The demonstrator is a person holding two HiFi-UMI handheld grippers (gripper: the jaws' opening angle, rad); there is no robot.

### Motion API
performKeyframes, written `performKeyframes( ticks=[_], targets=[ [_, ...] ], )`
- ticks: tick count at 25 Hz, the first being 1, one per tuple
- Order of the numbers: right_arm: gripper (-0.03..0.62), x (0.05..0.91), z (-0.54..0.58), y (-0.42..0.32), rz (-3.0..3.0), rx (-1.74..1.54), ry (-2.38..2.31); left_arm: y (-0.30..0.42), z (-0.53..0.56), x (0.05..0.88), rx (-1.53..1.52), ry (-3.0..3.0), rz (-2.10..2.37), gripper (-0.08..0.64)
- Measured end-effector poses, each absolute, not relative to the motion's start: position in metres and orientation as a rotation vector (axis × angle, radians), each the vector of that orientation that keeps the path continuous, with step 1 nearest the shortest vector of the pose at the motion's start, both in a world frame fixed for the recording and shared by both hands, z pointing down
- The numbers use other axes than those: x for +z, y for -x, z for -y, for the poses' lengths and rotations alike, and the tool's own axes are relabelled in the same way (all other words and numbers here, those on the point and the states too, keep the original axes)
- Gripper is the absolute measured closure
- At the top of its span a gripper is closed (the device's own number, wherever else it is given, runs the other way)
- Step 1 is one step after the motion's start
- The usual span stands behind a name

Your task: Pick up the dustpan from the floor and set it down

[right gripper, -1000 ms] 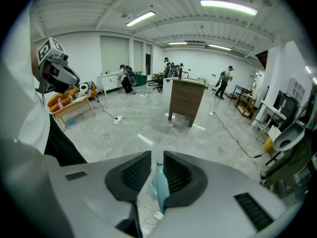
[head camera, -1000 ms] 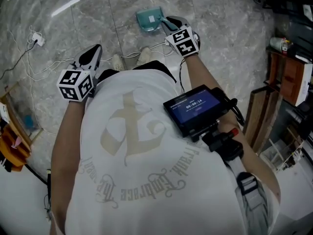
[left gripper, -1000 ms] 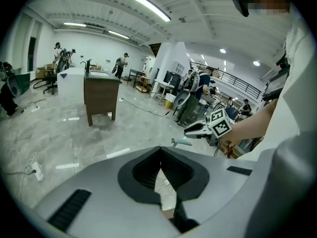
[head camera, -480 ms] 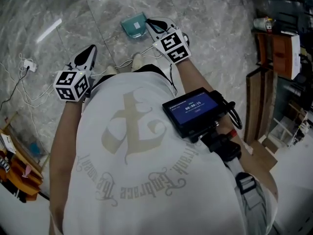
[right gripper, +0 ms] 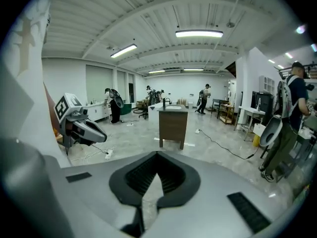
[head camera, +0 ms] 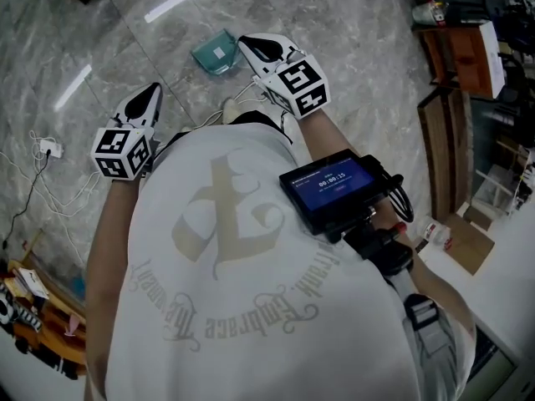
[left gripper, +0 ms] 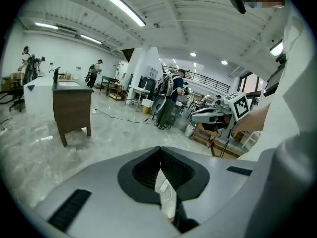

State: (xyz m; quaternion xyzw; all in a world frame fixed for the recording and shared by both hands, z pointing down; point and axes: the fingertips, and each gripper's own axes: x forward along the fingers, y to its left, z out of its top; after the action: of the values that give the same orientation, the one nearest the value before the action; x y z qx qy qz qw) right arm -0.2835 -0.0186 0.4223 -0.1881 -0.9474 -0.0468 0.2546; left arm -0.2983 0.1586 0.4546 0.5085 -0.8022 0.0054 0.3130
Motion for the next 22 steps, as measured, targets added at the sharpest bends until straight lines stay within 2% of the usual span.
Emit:
performKeyframes(
  ticks=[22],
  targets=[
    [0.577,0.441,0.025,0.256,2.572,0.038,0.424,0.304,-0.131,0.464,0.043,-1.458,2.02,0.548]
  ],
)
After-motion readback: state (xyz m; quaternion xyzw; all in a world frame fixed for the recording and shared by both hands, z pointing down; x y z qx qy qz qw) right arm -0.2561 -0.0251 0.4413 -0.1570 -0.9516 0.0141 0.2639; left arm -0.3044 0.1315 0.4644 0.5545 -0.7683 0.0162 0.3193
